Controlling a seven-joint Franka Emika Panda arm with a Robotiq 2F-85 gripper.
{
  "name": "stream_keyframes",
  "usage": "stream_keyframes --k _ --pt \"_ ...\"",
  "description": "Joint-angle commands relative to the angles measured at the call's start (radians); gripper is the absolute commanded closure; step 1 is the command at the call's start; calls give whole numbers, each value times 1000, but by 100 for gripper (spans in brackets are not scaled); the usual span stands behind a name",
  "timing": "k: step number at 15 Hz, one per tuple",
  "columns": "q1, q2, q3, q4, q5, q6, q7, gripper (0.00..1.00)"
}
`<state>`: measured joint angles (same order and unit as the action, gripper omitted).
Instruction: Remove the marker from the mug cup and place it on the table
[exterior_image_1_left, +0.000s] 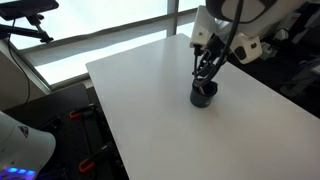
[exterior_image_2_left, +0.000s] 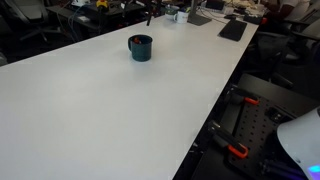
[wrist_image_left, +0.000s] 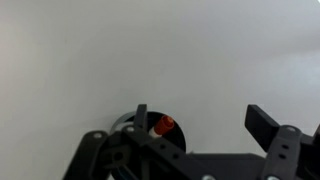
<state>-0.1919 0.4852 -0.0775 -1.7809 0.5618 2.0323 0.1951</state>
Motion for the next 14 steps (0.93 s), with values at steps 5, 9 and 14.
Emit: stream_keyframes --k 5,9,14 --pt "-49 198 4 297 12 -253 137 0" --pt "-65 278 4 387 28 -341 179 0" --pt "-76 345 3 465 26 -370 214 0"
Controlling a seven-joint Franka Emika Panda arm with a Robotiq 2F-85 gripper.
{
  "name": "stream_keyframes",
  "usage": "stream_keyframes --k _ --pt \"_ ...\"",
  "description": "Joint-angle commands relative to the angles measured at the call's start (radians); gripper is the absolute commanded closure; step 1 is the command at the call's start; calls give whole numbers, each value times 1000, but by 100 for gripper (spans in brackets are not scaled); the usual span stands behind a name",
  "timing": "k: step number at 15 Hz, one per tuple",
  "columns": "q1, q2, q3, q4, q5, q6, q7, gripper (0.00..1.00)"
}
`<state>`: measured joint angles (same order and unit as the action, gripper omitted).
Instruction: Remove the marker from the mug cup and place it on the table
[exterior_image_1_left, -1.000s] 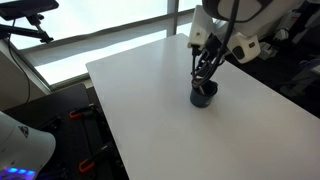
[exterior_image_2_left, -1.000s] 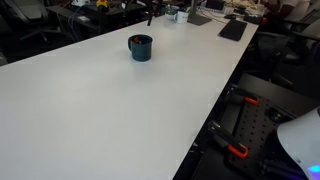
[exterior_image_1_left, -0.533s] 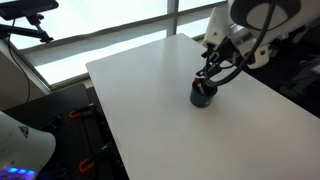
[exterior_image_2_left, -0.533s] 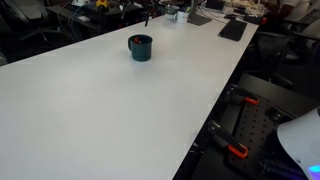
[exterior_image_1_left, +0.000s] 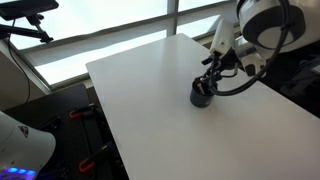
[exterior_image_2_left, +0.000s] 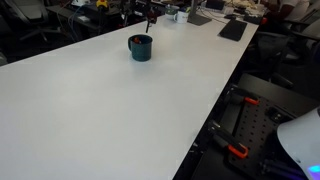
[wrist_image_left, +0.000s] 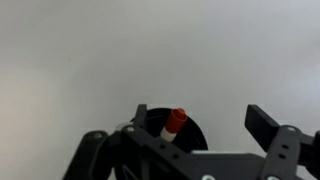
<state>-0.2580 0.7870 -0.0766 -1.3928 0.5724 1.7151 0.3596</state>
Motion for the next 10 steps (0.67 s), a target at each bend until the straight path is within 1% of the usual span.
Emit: stream_keyframes --k 1,8,9,10 --pt "-12 56 3 93 15 -61 55 0" --pt "-26 129 9 164 27 -120 114 0" --pt "-27 136 10 171 28 -125 121 2" --pt "-28 144 10 177 28 -127 121 19"
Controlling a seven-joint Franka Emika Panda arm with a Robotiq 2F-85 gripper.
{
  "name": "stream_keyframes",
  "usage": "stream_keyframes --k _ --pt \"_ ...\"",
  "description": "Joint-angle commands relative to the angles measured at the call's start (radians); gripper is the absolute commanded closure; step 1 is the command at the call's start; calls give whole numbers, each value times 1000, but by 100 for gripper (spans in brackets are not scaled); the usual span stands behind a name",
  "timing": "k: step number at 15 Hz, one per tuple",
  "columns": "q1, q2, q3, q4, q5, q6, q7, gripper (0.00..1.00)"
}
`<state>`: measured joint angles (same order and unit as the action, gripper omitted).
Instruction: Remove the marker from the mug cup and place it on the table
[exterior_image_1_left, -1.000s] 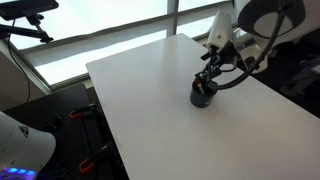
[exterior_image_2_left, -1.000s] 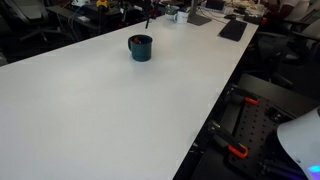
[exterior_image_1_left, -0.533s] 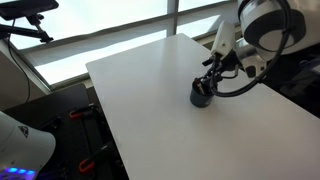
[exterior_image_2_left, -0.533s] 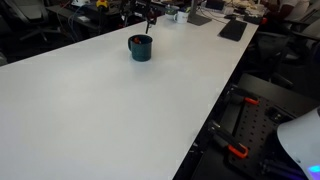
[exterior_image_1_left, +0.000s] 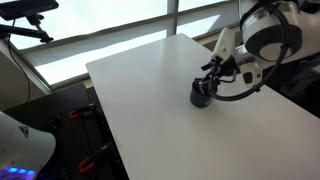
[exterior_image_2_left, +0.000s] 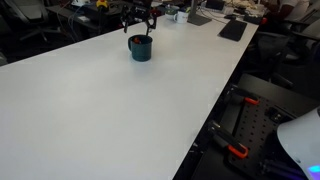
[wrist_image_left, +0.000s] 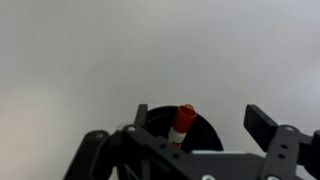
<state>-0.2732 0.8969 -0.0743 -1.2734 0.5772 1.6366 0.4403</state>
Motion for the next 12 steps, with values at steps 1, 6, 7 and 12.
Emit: stream_keyframes --k 1,6,7,12 --pt "-15 41 8 64 26 -51 42 27" --pt "-23 62 8 80 32 -55 41 60" --pt "-23 63 8 79 32 -54 39 50" --pt "-26 60 8 67 33 -43 25 92"
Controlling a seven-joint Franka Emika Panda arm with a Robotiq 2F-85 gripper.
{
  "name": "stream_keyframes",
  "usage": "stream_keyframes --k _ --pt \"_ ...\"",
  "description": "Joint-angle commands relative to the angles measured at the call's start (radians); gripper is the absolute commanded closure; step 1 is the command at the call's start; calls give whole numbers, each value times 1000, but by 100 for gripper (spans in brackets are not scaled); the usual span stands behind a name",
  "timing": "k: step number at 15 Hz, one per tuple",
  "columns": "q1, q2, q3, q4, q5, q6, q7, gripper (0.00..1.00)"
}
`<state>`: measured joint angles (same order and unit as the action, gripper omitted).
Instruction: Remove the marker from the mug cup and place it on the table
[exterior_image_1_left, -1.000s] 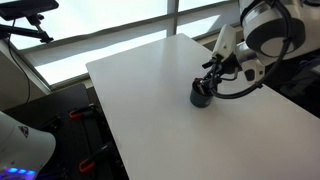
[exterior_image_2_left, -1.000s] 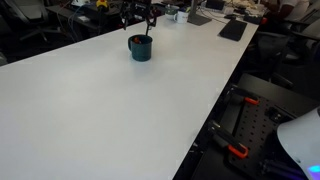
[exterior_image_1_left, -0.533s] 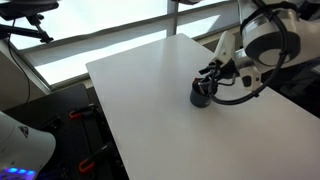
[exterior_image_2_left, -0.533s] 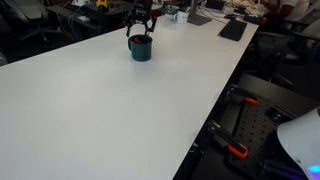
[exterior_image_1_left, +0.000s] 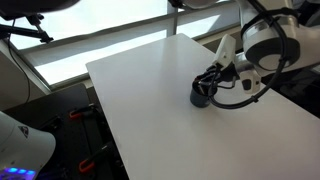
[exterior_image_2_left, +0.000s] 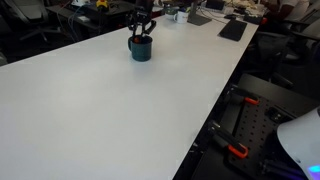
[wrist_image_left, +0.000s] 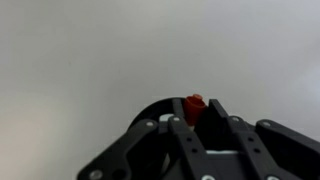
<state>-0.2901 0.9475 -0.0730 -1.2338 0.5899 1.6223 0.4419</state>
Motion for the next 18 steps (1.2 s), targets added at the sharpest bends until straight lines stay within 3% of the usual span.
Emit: stream_keyframes --k 1,8,18 --pt "-9 8 7 23 20 -26 17 99" --pt "-2 -40 4 -32 17 9 -10 95" --pt "67 -262 0 -201 -14 103 -100 95"
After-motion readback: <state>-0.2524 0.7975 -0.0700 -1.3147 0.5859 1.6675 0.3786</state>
